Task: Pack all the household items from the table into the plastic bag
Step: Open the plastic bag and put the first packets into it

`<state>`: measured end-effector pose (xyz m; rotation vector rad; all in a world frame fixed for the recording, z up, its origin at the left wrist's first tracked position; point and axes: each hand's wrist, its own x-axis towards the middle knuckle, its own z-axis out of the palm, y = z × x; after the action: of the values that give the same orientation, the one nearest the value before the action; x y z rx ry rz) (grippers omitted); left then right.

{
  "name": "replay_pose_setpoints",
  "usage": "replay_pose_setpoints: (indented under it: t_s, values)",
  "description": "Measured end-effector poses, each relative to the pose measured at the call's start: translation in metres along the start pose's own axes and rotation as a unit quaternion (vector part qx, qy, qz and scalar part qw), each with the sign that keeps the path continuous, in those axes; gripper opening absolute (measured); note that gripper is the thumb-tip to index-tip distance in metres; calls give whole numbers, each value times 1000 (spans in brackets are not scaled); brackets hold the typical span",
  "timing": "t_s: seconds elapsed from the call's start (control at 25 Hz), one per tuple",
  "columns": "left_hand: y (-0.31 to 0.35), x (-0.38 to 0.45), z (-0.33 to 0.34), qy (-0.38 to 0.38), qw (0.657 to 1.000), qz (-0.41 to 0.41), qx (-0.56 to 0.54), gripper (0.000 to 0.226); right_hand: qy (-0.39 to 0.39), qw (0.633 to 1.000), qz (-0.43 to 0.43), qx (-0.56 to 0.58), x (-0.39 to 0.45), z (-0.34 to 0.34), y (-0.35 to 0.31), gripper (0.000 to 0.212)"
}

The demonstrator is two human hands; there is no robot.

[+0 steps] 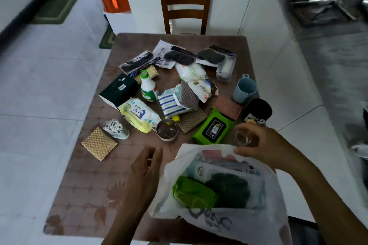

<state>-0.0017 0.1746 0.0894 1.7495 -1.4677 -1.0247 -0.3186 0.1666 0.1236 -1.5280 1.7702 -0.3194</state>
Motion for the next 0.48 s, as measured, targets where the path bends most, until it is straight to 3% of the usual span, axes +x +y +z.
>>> replay_pose_setpoints:
  t_s: [0.16, 0.24, 0.36, 0.48]
  values:
    - [23, 38, 9, -14, 996, 66, 57, 4, 20, 992, -79, 92, 29, -1, -36, 38]
    - [30, 69, 17, -21, 994, 72, 77, 12, 26, 990, -79, 115, 60, 5, -46, 27]
    - [36, 120, 30, -43, 989, 67, 128, 22, 52, 995, -54, 64, 119, 22, -53, 27]
    - [37, 164, 50, -79, 980, 83, 160, 30, 108, 993, 25, -41, 183, 42, -42, 38]
